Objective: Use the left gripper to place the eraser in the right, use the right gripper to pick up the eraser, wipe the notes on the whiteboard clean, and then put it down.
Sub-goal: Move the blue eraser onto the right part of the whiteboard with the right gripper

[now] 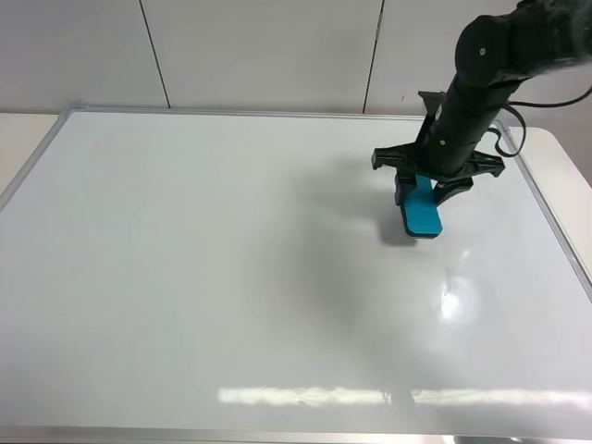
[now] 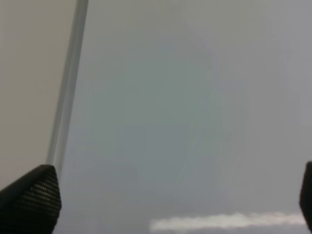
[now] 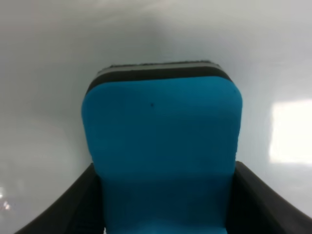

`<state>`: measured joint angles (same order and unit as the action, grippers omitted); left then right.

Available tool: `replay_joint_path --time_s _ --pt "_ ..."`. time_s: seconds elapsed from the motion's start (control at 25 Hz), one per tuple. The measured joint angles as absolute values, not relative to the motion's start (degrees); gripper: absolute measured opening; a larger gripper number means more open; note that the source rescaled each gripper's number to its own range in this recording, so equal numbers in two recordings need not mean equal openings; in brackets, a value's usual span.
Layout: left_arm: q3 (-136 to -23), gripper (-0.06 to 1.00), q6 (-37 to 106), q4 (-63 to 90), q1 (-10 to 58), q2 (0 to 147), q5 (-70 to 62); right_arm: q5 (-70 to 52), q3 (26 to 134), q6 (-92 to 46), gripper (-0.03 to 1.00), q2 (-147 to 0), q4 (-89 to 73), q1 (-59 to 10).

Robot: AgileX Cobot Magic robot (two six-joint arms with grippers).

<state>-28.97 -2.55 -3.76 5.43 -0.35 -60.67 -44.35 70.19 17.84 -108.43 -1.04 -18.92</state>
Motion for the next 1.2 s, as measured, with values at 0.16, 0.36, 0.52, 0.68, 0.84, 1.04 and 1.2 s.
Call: replay_joint_path --time_s 0.16,0.36,0.52,0.68,0.84,1.04,1.2 --pt "-28.97 1.00 -2.55 -3.76 5.43 -0.35 -60.67 -37.95 59.60 19.93 0.00 -100.72 -1.11 -18.92" --pt "-28.97 1.00 -2.55 -3.76 5.43 -0.35 -60.67 -34.12 50.12 24.75 0.00 -95.21 0.00 -18.42" --pt "-28.97 1.00 -2.55 -3.76 5.43 -0.35 -60.67 -33.60 45.30 26.43 0.00 -94.74 0.00 -18.41" --pt "-28.97 1.00 -2.55 -3.76 5.43 -0.35 -60.67 -33.83 42.45 26.61 0.00 -94.74 0.00 -18.52" --pt "-28.97 1.00 -2.55 -3.76 5.43 -0.35 -60.62 -35.74 42.34 26.06 0.00 -94.69 -1.27 -18.59" --pt "-28.97 1.00 -2.55 -3.76 5.43 -0.35 -60.62 -36.32 42.32 23.97 0.00 -94.69 -1.57 -18.70" --pt "-28.97 1.00 -2.55 -3.76 5.43 -0.35 -60.62 -35.46 42.32 23.66 0.00 -94.69 -1.51 -19.96"
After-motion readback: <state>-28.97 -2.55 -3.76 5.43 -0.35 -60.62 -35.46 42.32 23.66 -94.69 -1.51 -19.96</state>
